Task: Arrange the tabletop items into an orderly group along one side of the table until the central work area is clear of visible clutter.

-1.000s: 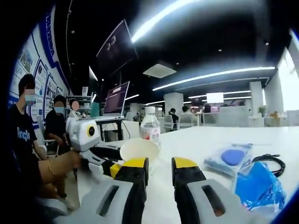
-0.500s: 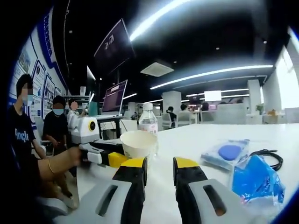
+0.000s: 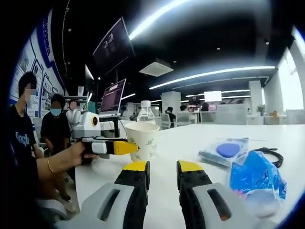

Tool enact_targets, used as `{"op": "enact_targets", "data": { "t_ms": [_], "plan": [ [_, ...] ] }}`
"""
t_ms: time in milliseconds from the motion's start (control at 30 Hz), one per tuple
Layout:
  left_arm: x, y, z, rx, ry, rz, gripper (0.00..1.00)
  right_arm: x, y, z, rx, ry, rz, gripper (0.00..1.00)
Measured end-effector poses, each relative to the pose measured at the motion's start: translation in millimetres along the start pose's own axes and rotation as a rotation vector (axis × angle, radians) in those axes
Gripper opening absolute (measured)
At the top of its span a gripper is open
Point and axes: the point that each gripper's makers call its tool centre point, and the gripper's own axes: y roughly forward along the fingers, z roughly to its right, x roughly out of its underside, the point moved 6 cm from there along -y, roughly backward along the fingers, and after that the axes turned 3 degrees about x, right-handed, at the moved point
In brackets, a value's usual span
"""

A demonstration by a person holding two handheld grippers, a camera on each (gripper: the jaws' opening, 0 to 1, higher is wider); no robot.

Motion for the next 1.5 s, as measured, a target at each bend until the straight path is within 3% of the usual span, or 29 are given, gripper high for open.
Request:
{"op": "enact_targets", "data": {
  "t_ms": [433,667,1300,1500],
  "plan": [
    [-4.5,16.2,-8.1,-0.082,-0.064,0.035,0.37,3.7,-7.7,3.6,0.001,0.026,0.007,0.20],
    [-1.7,26.4,-3.3,-0.104,-0.039,0.035,0.37,5.3,-11.8,5.6,-0.003,0.023,0.010,0.20],
    [4.4,40.3,-11.9,-0.166,-0.062,0.019,0.37,8.9,-19.4,13.7,-0.008,0.035,0.019,0.20],
    [0.0,42.3,-14.3,-0.193,-0.042,0.027,0.37,9.9,-21.0,12.8,-0.013,0.036,0.018,0.20]
  ]
}}
